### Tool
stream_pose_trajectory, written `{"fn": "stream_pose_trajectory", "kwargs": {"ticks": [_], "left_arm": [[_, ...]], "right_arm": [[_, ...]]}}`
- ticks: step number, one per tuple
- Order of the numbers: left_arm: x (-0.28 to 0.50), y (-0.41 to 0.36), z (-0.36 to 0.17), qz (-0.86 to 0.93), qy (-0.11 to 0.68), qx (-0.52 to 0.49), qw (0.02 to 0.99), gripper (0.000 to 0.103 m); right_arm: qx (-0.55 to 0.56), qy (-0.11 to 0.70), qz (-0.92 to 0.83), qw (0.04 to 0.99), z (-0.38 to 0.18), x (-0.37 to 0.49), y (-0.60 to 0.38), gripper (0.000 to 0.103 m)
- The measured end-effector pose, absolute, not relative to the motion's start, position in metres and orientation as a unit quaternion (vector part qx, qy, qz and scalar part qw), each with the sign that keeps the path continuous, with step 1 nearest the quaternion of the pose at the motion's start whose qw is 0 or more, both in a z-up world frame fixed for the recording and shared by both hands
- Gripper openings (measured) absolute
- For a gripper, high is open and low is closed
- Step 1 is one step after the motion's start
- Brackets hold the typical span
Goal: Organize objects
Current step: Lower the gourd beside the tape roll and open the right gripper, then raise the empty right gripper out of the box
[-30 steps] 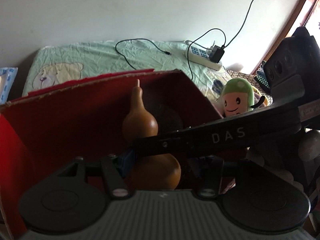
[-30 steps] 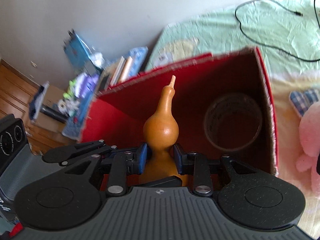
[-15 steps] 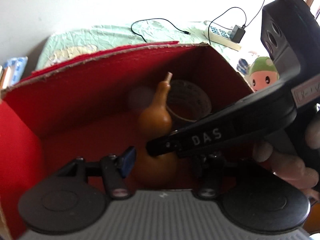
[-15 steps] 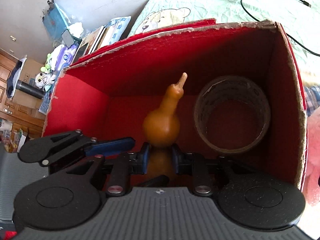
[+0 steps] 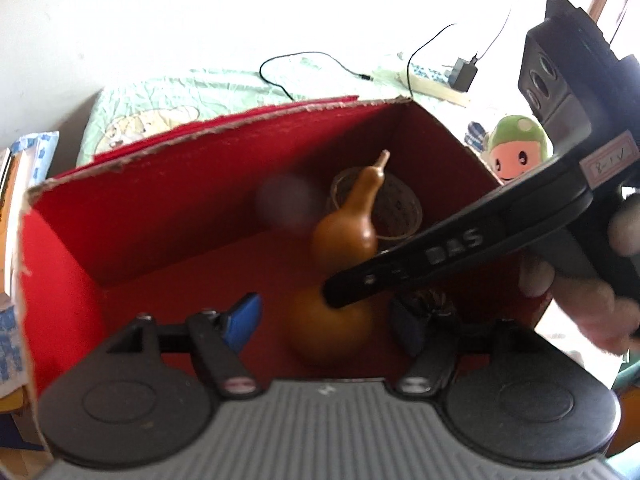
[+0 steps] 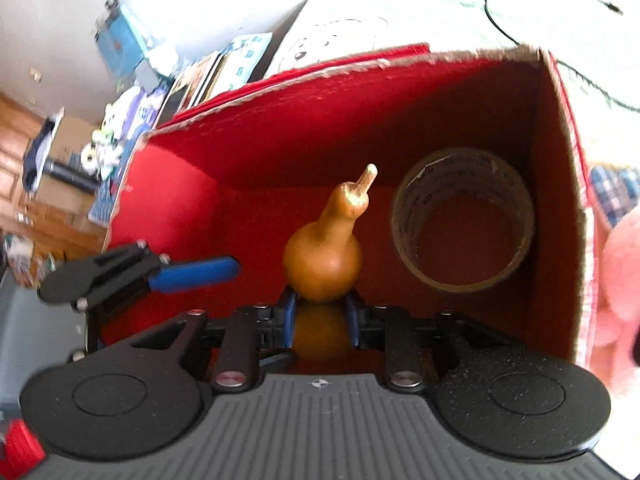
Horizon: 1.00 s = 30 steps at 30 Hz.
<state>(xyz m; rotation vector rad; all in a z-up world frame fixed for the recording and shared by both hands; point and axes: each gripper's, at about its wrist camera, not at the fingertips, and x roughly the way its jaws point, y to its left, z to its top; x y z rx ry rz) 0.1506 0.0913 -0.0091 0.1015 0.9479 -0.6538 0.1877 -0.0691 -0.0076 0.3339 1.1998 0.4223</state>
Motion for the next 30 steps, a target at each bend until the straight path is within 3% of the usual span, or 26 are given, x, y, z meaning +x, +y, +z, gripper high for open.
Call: {"fn": "stream_pose_trajectory", "kwargs": {"ticks": [1,2,9,22,30], "left_arm": [[0.149,0.094,-0.008,-0.313,0.444,0.047,0.838,0.074],[0.147,0.096,-0.007,-0.318,0.441,0.046,0.838,0.074],[0.140,0.094,-0.003,-0.330,0.426,0.052,0.841,0.079],[0.154,0.099,-0.011,-0.301,0.450,0.033,0.841,0.079],[0.149,0.096,-0.010,-0.309,0.439,0.044,0.843,0.082]], "right_arm": [[0.147,0.564,0.197,0.788,-0.006,0.188,-0.070,0.013],[0.139,0.572,0.200,0.783,-0.005,0.188,-0.071,0.012],[0.112,0.574,0.189,0.789,-0.011,0.196,-0.063,0.018],[0.221,0.505,0.183,0.814,-0.007,0.211,-0.062,0.020],[0.207,0.570,0.173,0.776,-0.040,0.239,-0.040,0.018]]}}
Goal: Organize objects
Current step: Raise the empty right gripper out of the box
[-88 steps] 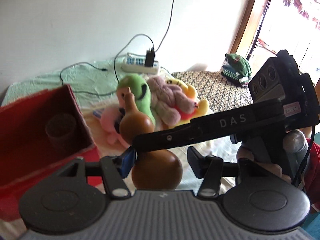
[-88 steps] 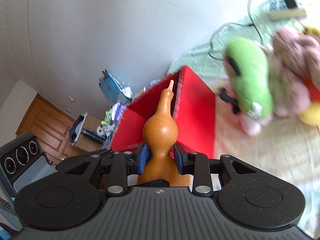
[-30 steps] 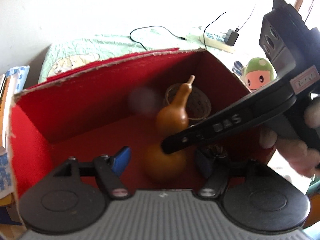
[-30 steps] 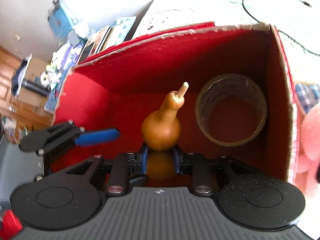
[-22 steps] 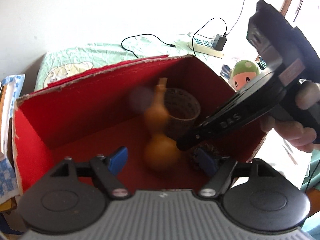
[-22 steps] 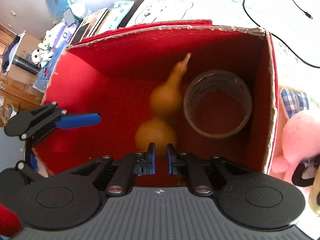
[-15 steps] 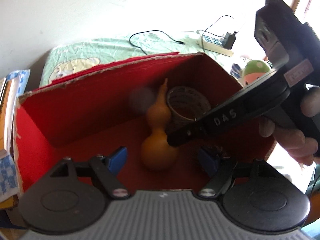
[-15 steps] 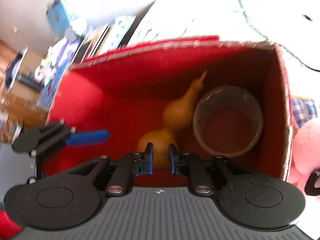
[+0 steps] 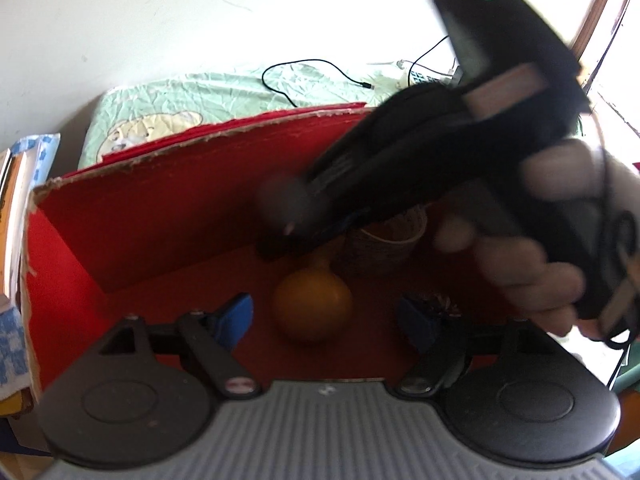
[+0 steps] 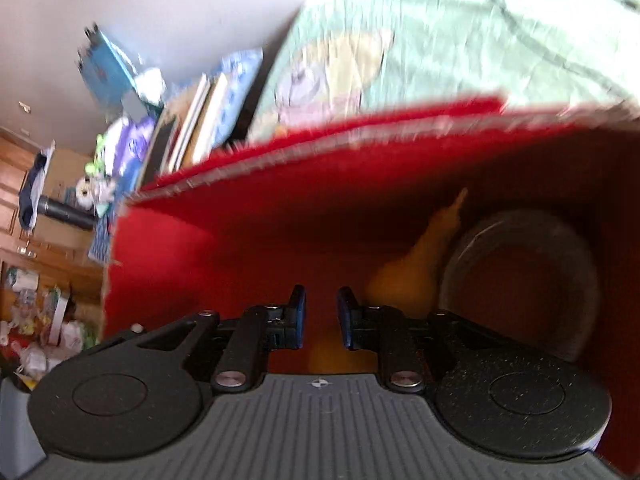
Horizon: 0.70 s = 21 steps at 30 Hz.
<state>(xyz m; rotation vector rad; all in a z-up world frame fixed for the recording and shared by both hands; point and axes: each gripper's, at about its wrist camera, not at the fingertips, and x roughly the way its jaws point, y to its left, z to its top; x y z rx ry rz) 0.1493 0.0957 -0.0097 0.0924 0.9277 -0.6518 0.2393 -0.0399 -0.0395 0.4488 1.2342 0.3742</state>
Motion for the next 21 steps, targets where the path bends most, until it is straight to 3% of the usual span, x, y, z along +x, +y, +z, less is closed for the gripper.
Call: {"fn": "stream_pose_trajectory", "kwargs": {"ticks": [10,21], "left_arm": [[0.146,0.097,-0.009,-0.318,0.430,0.046,0.844,0.087],[0.143,0.097,-0.009,-0.317,0.431,0.047,0.843,0.091]], "right_arm": [[0.137,0.628,0.194,0.741,-0.037,0.236,-0.047,0.022],[0.106,0.570,0.204,0.789,-0.019,0.196,-0.065,0.028]]}}
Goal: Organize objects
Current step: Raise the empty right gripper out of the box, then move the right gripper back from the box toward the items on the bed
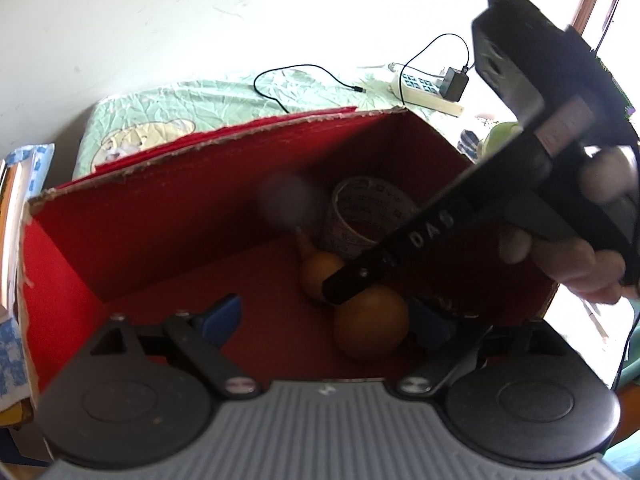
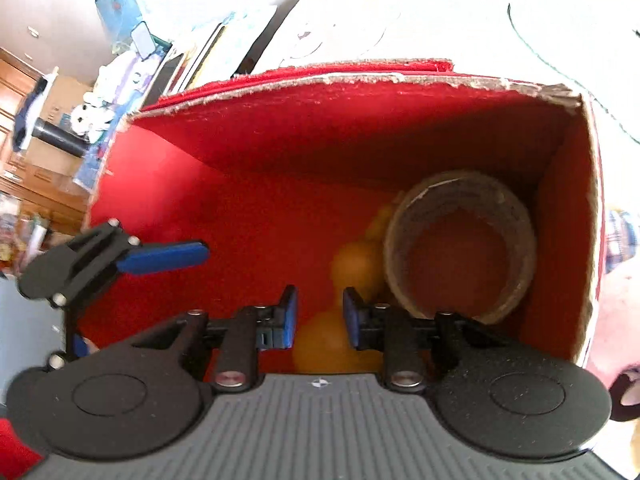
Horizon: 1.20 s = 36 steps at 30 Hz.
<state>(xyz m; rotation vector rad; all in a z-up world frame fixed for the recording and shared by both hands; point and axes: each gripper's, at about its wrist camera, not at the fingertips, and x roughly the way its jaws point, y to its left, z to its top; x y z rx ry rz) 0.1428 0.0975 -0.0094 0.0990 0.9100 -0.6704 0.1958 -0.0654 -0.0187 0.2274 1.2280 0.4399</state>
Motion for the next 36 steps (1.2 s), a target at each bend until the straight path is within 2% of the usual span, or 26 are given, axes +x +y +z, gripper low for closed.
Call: {"fn": "stream_pose_trajectory", "kwargs": {"ticks": [13,26,36], "left_arm": [[0.151,0.091,-0.013,-0.267,0.455,0.058,0.848,0.092],[0.152,0.082,-0.018,-0.206,0.454,0.098,0.861,0.092],[0.151,0.075,-0.019,-0.174,0.453,0.116,0.866,0.092]], "right_arm": [[0.123,0.504,0.148,0.842,-0.011,0.200,-0.059,0.027],[0.073,0.486,0.122,0.862,-0.010,0.195,-0.045,0.021],[0.089,0.483,0.117,0.864,-0.010,0.190,-0.055,0.020]]}}
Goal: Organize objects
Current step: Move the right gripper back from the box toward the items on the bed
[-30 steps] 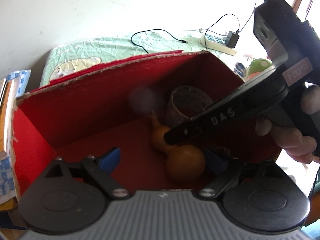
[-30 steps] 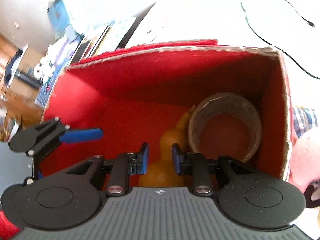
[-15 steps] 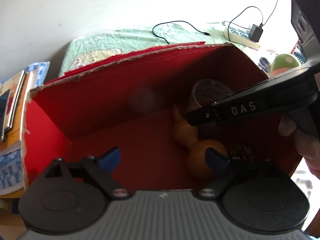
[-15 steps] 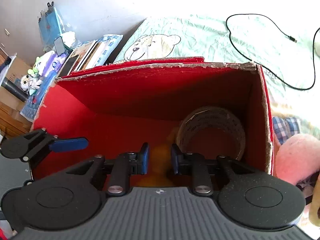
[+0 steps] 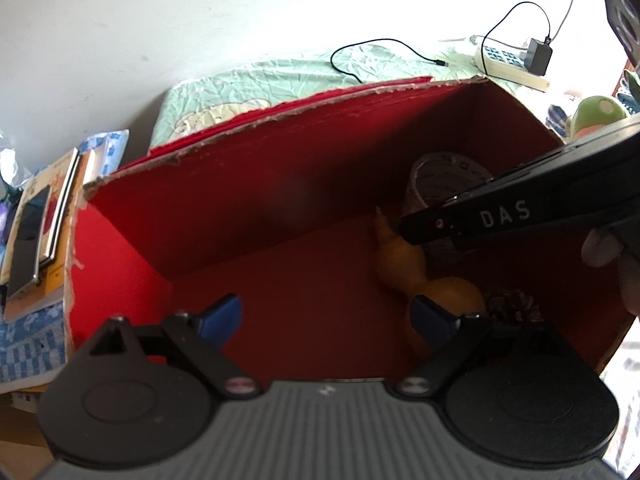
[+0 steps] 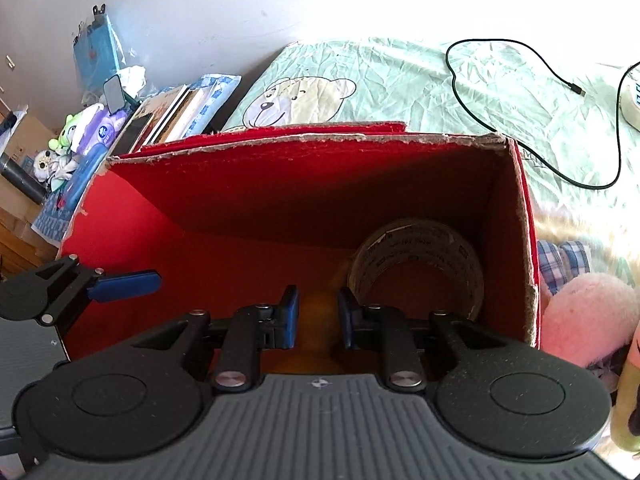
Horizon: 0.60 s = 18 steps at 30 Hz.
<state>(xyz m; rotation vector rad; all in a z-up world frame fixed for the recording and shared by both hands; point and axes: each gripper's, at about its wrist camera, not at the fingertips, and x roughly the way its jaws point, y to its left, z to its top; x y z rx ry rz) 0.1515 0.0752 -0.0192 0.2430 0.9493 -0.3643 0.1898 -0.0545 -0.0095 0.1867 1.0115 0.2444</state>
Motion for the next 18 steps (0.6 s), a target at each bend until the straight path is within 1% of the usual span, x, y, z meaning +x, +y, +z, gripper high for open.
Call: {"fn": "stream_pose_trajectory", "kwargs": {"ticks": [8,10,12,18], "left_arm": [[0.151,0.073,-0.020,-0.159,0.453,0.124,0.868,0.092],[0.152,0.073,-0.021,-0.156,0.454,0.125,0.868,0.092],[0.152,0.072,-0.021,-0.152,0.455,0.125,0.868,0.092],[0.153,0.071,-0.021,-0.142,0.460,0.126,0.867,0.092]], "right_arm": [[0.069,0.477,0.116,0.868,-0.008,0.189,-0.049,0.019],[0.078,0.476,0.115,0.869,-0.009,0.189,-0.051,0.020],[0.088,0.472,0.098,0.872,-0.008,0.189,-0.056,0.023],[0.110,0.453,0.089,0.880,-0.006,0.182,-0.061,0.022]]}}
